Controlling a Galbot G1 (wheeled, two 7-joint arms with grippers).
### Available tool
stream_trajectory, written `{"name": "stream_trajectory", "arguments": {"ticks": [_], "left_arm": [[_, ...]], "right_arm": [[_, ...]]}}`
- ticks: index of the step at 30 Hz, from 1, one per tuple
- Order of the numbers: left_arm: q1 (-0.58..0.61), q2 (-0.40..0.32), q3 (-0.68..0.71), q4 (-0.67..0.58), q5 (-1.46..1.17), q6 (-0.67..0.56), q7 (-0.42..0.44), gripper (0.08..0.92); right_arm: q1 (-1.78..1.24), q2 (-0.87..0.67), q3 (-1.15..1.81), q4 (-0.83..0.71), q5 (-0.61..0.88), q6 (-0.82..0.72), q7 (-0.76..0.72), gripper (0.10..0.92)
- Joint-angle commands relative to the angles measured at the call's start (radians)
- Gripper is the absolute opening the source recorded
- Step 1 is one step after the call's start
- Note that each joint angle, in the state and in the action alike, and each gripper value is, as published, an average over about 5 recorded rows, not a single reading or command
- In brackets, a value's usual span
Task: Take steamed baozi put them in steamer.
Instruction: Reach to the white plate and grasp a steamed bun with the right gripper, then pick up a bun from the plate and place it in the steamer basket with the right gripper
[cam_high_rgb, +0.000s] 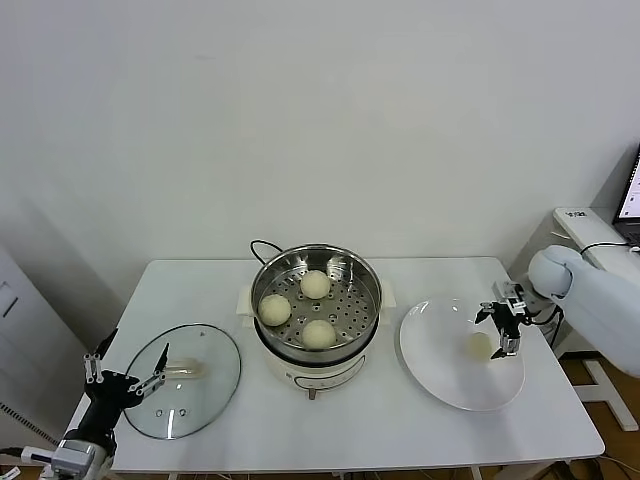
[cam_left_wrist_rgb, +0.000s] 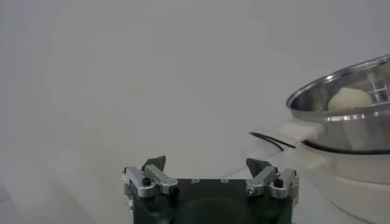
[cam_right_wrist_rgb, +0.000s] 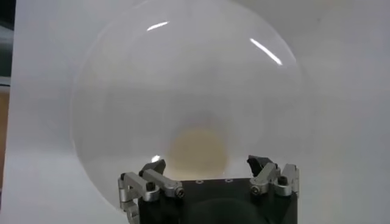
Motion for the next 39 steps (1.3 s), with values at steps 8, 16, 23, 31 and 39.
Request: {"name": "stream_trajectory", "arguments": {"ticks": [8, 16, 23, 31, 39], "left_arm": [[0.004, 0.001, -0.001, 0.003, 0.001, -0.002, 0.001, 0.823], [0.004, 0.004, -0.002, 0.001, 0.000, -0.002, 0.001, 0.823], [0.002, 0.012, -0.010, 0.001, -0.008, -0.002, 0.001, 0.823], [-0.005, 0.005, -0.006, -0.006, -0.007, 0.001, 0.001, 0.823], [-0.009, 0.002, -0.009, -0.008, -0.009, 0.000, 0.001, 0.823]], "right_arm": [[-0.064, 0.032, 0.050, -0.042, -0.058, -0.004, 0.028, 0.791], [-0.006, 0.028, 0.010, -0.031, -0.011, -0.012, 0.033, 0.581], [0.344, 0.019, -0.292, 0.020, 0.235, -0.040, 0.015, 0.401], [0.788, 0.185, -0.638, 0.039, 0.663, -0.134, -0.003, 0.374], [0.835, 0.285, -0.645, 0.276, 0.830, -0.359, 0.067, 0.374]]}}
